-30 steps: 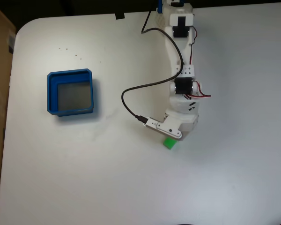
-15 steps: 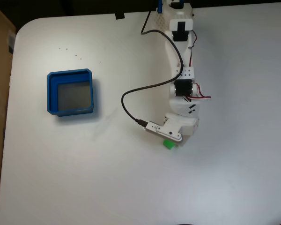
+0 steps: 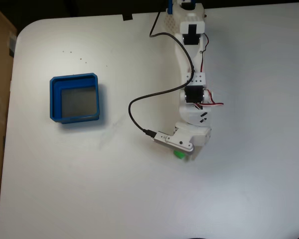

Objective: Pick up green cube and drop it in the blue box

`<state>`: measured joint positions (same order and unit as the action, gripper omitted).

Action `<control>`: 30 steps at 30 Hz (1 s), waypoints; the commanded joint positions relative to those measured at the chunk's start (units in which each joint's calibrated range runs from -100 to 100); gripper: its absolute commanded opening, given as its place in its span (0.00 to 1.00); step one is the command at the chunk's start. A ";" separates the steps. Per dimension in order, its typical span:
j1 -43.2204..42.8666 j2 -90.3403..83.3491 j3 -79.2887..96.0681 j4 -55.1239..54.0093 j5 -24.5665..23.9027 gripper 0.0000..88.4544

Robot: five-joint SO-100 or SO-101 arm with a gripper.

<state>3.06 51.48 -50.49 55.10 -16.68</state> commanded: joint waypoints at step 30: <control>1.35 0.38 -3.35 3.12 0.15 0.34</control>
<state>3.84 51.89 -50.49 58.07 -16.68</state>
